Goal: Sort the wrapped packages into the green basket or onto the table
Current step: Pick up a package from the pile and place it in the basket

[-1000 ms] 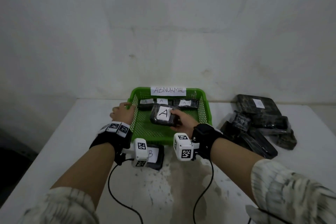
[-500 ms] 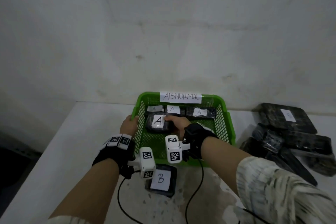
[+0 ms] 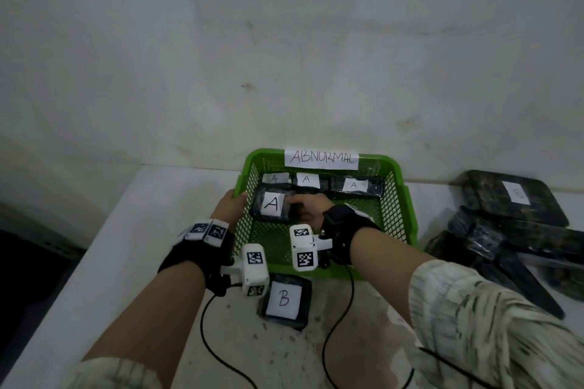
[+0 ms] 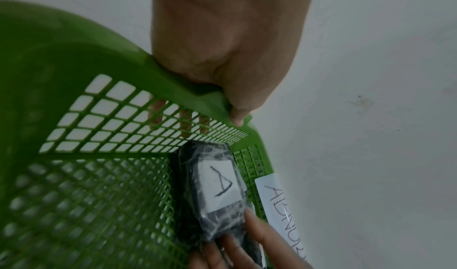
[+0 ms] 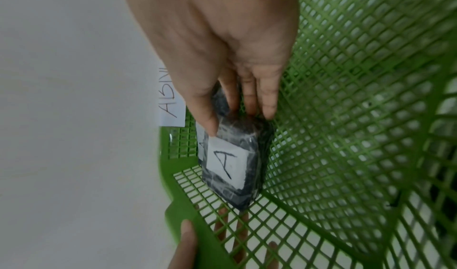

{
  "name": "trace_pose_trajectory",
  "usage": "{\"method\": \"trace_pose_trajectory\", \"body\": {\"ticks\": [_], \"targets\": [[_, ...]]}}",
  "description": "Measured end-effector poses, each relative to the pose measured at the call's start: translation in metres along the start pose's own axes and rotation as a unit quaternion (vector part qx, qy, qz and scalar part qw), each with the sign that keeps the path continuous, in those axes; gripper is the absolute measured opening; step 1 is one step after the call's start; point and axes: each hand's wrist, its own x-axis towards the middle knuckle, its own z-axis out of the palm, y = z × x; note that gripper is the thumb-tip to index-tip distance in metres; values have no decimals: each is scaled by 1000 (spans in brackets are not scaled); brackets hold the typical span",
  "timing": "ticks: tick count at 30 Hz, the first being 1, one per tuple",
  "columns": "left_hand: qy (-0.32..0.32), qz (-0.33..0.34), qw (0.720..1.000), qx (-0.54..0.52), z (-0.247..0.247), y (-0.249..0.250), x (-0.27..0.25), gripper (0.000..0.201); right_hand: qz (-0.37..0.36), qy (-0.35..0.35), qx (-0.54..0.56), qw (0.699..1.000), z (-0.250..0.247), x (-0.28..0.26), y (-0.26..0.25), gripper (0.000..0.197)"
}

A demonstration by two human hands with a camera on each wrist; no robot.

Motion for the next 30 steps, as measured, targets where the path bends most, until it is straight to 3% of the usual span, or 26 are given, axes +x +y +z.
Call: {"method": "trace_pose_trajectory", "body": {"ticks": [2,6,10,13,16,21,25,28,30], "targets": [[-5,-26,1000,-6,-3,0,1,53,-20,0,-24,1000,-9,-8,-1,51],[66,-18,997,34,3,15,-25,83,-95,26,-50,994,-34,-28,-4,42],[112,11,985,133,31,29,-66,62,-187,70,-48,979,-66,-55,1,52],[132,27,978,162,57,31,-84,62,-252,107,-53,960,-101,-79,7,55],[79,61,970,221,85,39,-108,62,-278,177,-71,942,-144,-96,19,58],[-44,127,958,252,149,52,-142,55,-199,302,-223,905,-215,-115,44,62],[-125,154,938,283,197,55,-163,59,-151,336,-284,885,-255,-120,61,66],[-158,156,928,298,220,54,-164,66,-145,309,-267,901,-268,-114,69,75],[-135,162,913,349,232,52,-166,67,-139,284,-260,912,-272,-109,72,80]]}}
